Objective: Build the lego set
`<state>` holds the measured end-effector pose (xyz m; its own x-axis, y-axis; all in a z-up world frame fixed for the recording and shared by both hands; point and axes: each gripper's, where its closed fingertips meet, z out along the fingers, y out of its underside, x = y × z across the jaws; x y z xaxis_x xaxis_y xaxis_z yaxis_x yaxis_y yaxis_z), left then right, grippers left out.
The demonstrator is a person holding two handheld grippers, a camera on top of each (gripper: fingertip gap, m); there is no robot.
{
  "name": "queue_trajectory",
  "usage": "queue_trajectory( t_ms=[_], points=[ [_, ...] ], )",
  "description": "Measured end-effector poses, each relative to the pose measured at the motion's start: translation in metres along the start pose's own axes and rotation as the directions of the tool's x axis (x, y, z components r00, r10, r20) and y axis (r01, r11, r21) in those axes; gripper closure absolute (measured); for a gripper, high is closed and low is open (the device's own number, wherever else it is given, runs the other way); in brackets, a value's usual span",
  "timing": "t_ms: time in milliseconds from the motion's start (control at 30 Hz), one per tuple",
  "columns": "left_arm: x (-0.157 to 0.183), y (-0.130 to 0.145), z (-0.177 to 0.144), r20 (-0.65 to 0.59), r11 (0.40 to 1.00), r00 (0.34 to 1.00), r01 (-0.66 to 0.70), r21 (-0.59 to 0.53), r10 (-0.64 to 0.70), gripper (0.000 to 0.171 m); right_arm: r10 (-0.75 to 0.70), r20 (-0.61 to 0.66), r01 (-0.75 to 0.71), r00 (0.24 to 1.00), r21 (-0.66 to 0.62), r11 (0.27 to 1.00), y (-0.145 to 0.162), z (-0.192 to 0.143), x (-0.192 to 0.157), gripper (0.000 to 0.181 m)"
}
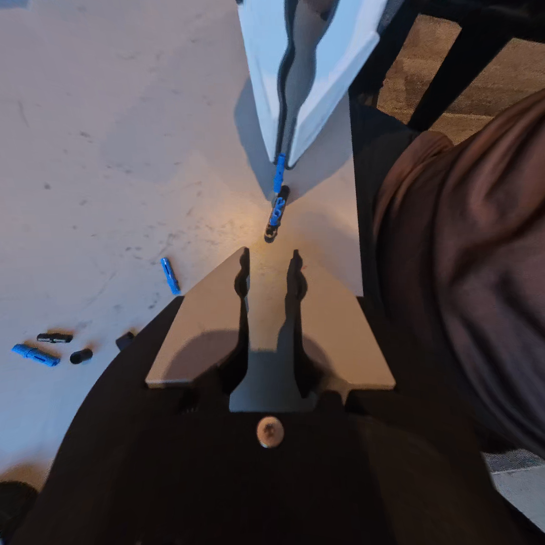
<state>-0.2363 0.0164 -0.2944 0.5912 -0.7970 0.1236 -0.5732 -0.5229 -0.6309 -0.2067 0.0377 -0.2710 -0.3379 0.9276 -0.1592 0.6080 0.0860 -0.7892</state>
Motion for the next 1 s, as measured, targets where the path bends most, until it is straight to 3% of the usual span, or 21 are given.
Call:
queue_trajectory(
  t_ms=[133, 200, 267, 400, 800, 1000],
  points=[
    [-0.001, -0.013, 0.014, -0.003, 0.998, 0.999, -0.05, 0.024, 0.05, 0.143, 0.053, 0.034, -0.054, 0.998, 0.006, 0.999, 0.0, 0.001, -0.001, 0.177],
    [0.001, -0.017, 0.021, -0.016, 0.998, 0.998, -0.058, 0.035, 0.059, 0.153, 0.042, 0.021, -0.042, 0.999, -0.003, 0.999, 0.001, -0.001, -0.001, 0.177],
    [0.008, -0.02, 0.025, -0.074, 0.998, 0.997, -0.028, 0.058, 0.032, 0.166, 0.028, 0.005, -0.028, 1.0, -0.012, 1.0, 0.001, -0.002, -0.001, 0.177],
    [0.016, -0.025, 0.029, -0.134, 0.992, 0.99, 0.064, 0.11, -0.049, 0.166, -0.015, -0.029, 0.014, 0.999, -0.05, 0.999, 0.005, -0.001, 0.0, 0.177],
    [0.004, -0.025, 0.028, 0.013, 0.986, 0.994, 0.108, 0.126, -0.11, 0.166, -0.091, -0.057, 0.082, 0.994, -0.14, 0.987, 0.002, -0.004, -0.002, 0.177],
    [0.002, -0.025, 0.028, 0.024, 0.987, 0.995, 0.089, 0.133, -0.093, 0.166, -0.077, -0.062, 0.065, 0.995, -0.176, 0.982, 0.004, 0.0, 0.003, 0.177]
  ],
)
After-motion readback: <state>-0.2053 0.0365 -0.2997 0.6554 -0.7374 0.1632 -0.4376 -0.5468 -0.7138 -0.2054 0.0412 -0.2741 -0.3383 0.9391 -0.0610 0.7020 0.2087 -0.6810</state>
